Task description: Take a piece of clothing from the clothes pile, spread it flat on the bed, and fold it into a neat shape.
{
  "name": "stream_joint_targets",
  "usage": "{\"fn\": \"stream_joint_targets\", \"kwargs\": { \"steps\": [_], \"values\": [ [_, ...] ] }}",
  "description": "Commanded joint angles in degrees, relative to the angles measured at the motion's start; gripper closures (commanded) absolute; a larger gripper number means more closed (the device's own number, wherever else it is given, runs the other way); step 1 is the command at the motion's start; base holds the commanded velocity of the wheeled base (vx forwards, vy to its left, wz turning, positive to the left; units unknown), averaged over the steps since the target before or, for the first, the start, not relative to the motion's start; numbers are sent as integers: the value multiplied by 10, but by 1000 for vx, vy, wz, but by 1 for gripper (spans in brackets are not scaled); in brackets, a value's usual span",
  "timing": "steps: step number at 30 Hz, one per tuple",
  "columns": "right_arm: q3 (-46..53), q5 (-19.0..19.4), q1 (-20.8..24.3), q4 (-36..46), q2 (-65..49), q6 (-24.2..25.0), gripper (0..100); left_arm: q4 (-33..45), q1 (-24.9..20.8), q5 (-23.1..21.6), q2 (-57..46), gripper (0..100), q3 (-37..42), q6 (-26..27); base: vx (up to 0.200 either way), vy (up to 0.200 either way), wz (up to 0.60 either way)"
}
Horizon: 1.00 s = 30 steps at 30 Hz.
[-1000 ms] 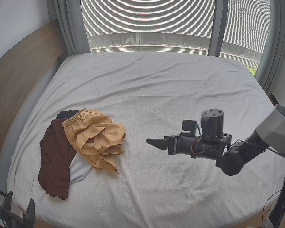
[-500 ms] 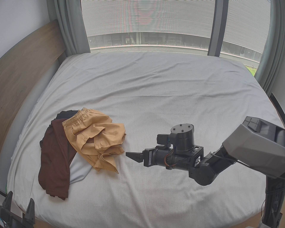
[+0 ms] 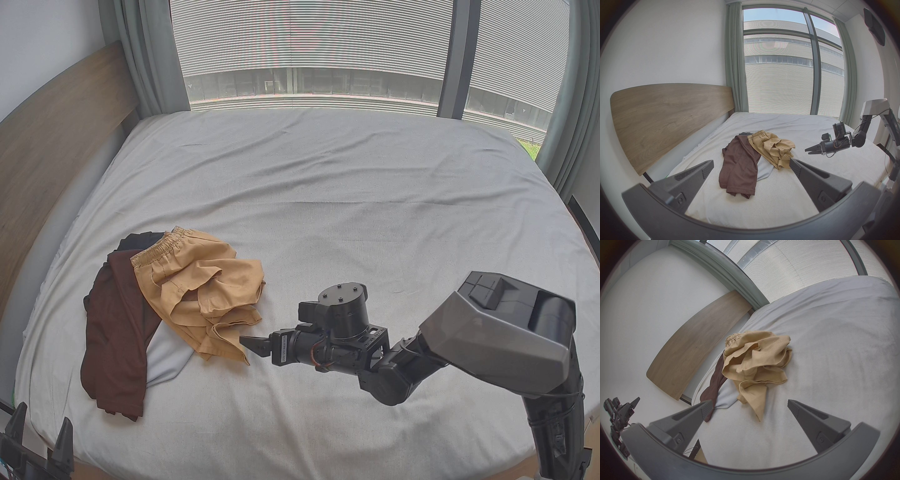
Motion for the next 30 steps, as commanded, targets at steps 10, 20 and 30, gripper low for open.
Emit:
{"fn": "stream_joint_targets", "kwargs": {
  "steps": [10, 20, 30],
  "values": [
    [-111, -20, 24, 63, 71, 38, 0, 0, 0, 0, 1, 0, 10, 1, 0, 0, 0],
    [-146, -20, 44, 75, 106, 51, 0, 0, 0, 0, 1, 0, 10, 1, 0, 0, 0],
    [-223, -21, 43, 141, 143, 61, 0, 0, 0, 0, 1, 0, 10, 1, 0, 0, 0]
  ]
}}
